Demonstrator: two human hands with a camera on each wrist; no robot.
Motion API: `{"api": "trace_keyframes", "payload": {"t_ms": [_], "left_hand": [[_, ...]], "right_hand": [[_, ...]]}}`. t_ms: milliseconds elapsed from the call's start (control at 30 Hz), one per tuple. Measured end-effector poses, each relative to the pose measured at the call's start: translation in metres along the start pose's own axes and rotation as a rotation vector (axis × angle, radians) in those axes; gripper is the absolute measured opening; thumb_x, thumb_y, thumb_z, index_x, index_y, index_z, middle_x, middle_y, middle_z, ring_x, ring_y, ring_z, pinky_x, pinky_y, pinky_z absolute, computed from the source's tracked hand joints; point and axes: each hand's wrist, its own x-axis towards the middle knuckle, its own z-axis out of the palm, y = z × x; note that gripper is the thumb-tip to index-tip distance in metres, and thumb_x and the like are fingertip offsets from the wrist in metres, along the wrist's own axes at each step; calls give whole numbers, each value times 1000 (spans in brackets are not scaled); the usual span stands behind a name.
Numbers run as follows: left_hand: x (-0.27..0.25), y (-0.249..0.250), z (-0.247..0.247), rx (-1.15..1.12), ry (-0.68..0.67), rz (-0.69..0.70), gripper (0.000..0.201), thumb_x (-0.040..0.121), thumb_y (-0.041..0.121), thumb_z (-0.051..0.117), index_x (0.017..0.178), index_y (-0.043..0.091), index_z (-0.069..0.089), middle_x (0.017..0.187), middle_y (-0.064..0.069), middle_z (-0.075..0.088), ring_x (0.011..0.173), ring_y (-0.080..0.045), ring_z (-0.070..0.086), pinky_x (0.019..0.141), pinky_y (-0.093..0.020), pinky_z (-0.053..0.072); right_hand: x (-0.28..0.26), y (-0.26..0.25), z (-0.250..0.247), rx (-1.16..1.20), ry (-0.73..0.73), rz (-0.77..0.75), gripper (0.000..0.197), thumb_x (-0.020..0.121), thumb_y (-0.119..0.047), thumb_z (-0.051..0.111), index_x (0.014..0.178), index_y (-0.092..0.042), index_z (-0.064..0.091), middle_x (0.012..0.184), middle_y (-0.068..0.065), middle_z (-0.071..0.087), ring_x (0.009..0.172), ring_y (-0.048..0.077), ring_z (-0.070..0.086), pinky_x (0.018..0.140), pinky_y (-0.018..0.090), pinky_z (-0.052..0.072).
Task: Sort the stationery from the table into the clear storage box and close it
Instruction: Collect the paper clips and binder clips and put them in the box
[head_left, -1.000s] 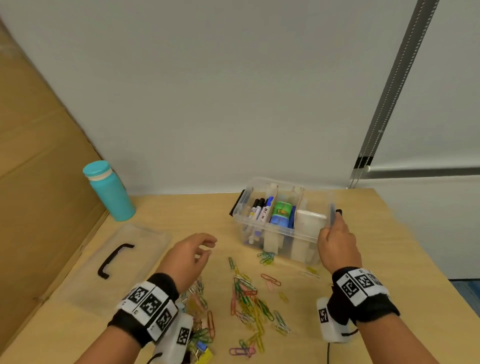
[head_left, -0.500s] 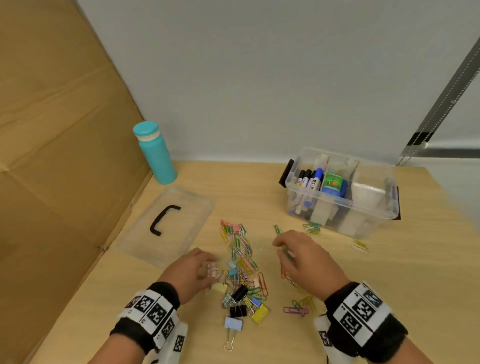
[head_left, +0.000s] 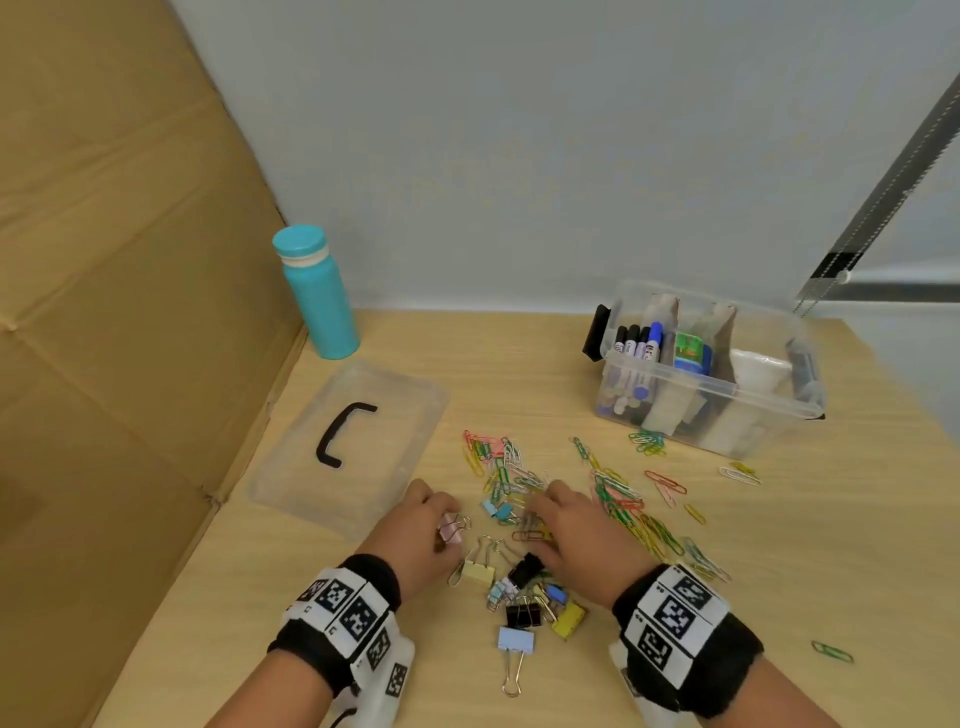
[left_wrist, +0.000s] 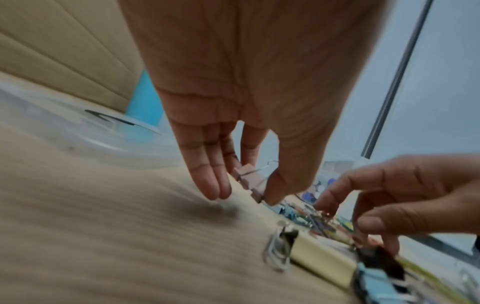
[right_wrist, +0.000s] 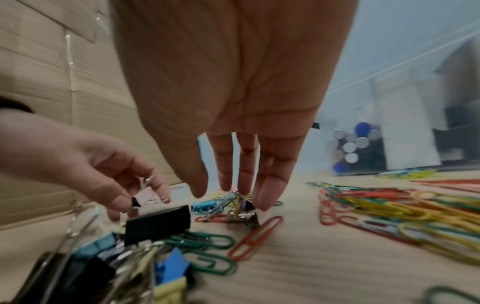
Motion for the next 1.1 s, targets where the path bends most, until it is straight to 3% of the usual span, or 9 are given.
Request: {"api": "trace_keyframes", "payload": {"t_ms": [67,233,333,433,533,667,767,967,1100], "left_hand": [[-2,-4,-3,-80,9,4,34,83,27,62,116,21,54,106,5,38,79,-10,55,85,-22,49],[-5,-4,-11,-201,43,37,19,83,18,59,99,25,51,99,5,49,74,-6,55,75,-20,49],[-2,2,-10,-208,1,75,19,82,14,57,90,26,44,85,4,56,68,-8,52,66,-23,44],[-1,8,-5,-161,-66,116,18,83,10,52,93,21,42,81,4,48,64,-8,45,58,-20,37],[-2,15,1,-103,-120,180,19,85,7,47,99,18,41,82,12,39,63,-6,39,56,-18,32],[-4,19,3,-55,-189,188,21,84,12,50,103,18,44,102,3,47,74,-15,49,72,-28,42],[-3,18,4,-7,-240,200,26,83,17,56,106,20,47,112,0,47,67,-6,44,73,-28,42],[4,16,10,129,-248,238,25,90,17,52,114,21,48,116,2,51,98,-15,52,83,-25,41],[7,18,10,128,-226,239,24,90,21,52,114,22,48,117,2,54,101,-13,51,85,-25,41]], "right_hand": [[-6,6,-4,77,58,38,40,96,-28,47,135,-27,42,126,-6,41,99,10,50,88,24,44],[-12,25,-9,66,152,143,25,94,-22,49,119,-27,51,120,-10,46,70,2,43,55,10,29],[-6,24,-11,37,133,134,21,94,-27,50,115,-27,55,115,-10,51,79,5,48,64,15,36],[7,16,-9,-1,98,98,23,93,-30,51,115,-27,55,114,-7,53,97,13,54,76,25,47],[19,10,-6,-68,67,81,21,92,-28,50,113,-27,53,111,-4,53,99,18,55,72,29,47],[24,9,-5,-80,77,54,16,93,-24,48,108,-24,54,107,-2,53,96,20,56,66,28,41],[22,16,-5,29,90,70,12,92,-19,51,100,-21,59,103,-3,55,91,18,58,73,30,48],[16,31,-6,303,112,151,16,84,-14,66,83,-24,55,82,-10,57,75,3,55,69,16,46],[10,34,-8,368,135,176,20,82,-11,65,90,-25,54,85,-6,59,75,8,56,65,16,45]]}}
